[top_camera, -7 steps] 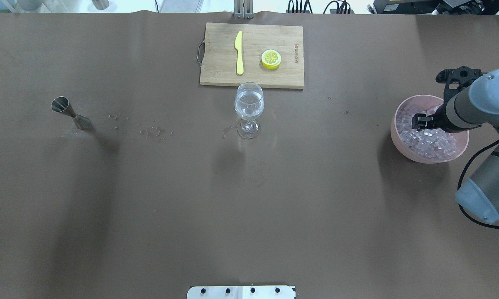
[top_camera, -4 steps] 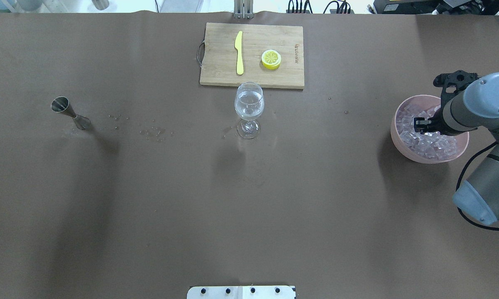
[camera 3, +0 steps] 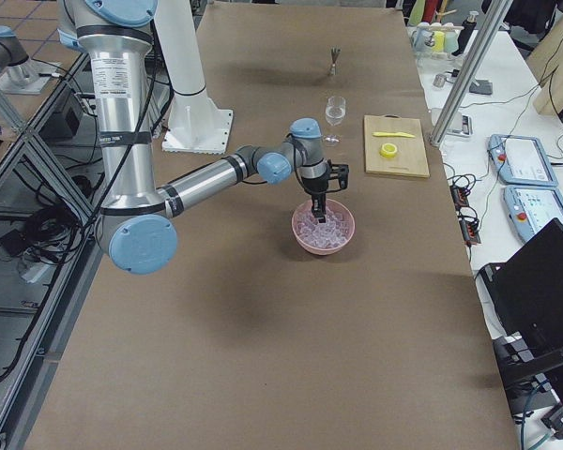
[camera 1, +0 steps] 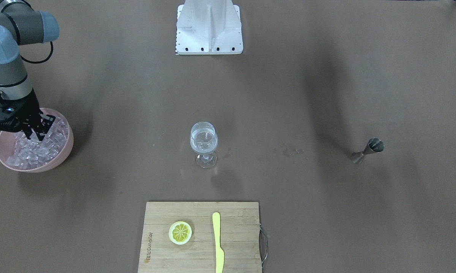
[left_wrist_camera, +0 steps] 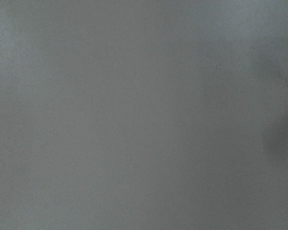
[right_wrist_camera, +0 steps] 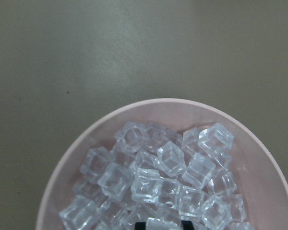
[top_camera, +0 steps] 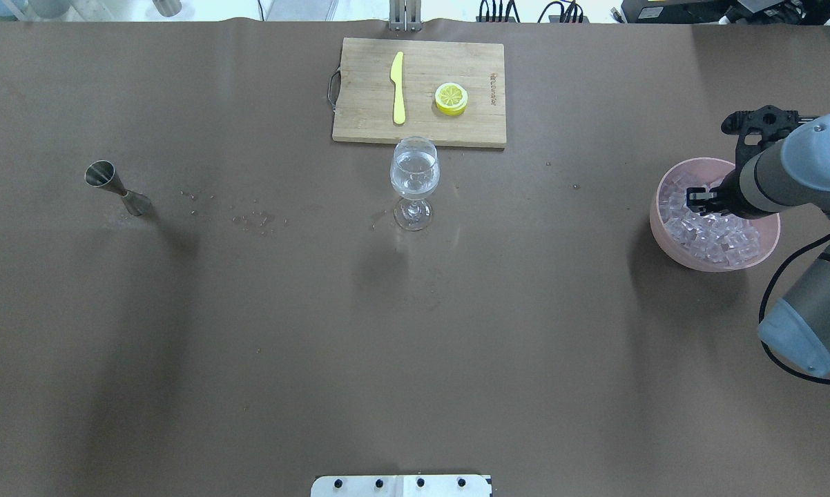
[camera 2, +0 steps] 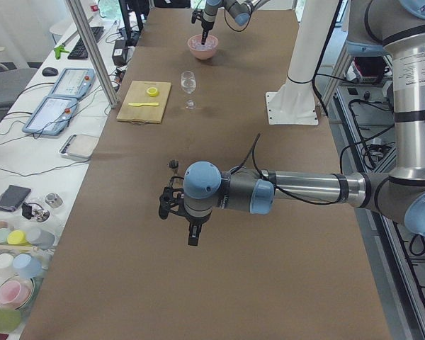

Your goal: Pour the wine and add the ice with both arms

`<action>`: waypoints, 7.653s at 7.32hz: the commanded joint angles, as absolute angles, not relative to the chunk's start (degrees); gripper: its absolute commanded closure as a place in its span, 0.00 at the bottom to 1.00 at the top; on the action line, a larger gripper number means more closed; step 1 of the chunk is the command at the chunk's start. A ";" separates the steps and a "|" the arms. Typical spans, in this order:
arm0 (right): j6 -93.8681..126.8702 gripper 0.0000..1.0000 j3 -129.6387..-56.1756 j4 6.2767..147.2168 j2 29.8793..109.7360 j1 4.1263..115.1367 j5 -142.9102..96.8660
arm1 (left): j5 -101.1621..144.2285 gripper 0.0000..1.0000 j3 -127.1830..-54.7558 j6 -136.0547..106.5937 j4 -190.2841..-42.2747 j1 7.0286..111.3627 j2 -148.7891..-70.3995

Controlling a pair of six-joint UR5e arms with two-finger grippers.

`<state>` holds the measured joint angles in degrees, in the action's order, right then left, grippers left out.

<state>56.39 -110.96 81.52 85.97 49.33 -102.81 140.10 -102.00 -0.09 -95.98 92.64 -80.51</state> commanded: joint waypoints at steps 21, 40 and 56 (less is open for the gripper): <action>86.22 0.70 -93.69 103.97 34.54 31.55 -84.02 | 140.19 0.02 -101.78 -0.26 -95.80 92.64 -80.51; 5.98 0.00 -110.86 102.75 93.74 81.11 -127.86 | 135.52 0.02 -103.27 -4.75 -95.36 92.46 -80.51; 5.54 0.00 -104.33 79.54 105.38 91.05 -134.56 | 135.70 0.02 -102.39 -4.57 -95.10 92.20 -77.87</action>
